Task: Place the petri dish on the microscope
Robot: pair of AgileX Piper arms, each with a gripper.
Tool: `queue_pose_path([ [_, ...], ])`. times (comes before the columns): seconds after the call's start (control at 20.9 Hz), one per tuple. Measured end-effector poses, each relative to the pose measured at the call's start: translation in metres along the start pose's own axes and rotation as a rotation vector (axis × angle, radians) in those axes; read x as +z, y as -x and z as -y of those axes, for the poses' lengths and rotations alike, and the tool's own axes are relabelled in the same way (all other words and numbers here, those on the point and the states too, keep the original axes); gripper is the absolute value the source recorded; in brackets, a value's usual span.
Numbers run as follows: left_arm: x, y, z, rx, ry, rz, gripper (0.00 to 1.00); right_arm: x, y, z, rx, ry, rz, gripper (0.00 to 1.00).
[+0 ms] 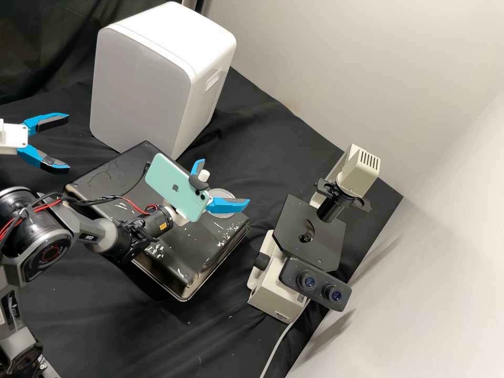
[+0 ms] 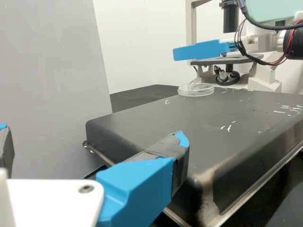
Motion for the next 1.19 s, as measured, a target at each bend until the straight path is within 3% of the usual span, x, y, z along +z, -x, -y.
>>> queue_pose_path([
  [0.38,0.000,0.000,0.0002,-0.001,0.000,-0.001,1.00,0.000,0.001,0.000,0.003,0.000,-0.003,1.00],
  [0.62,-0.001,0.000,0.0010,-0.004,0.006,-0.015,1.00,0.005,0.023,0.005,0.011,0.005,-0.014,1.00],
  [0.86,-0.001,0.000,0.0010,-0.004,0.000,-0.015,1.00,0.013,0.043,0.013,-0.008,0.021,-0.023,1.00],
  [0.96,0.000,0.000,0.0012,-0.004,0.001,-0.012,1.00,0.019,0.050,0.018,-0.023,0.021,-0.011,1.00],
  [1.05,0.000,0.000,0.0012,-0.005,-0.017,-0.010,1.00,0.025,0.055,0.025,-0.040,0.027,0.005,1.00],
  [1.19,0.000,0.000,0.0012,-0.004,-0.019,-0.011,1.00,0.034,0.054,0.039,-0.080,0.049,0.048,1.00],
])
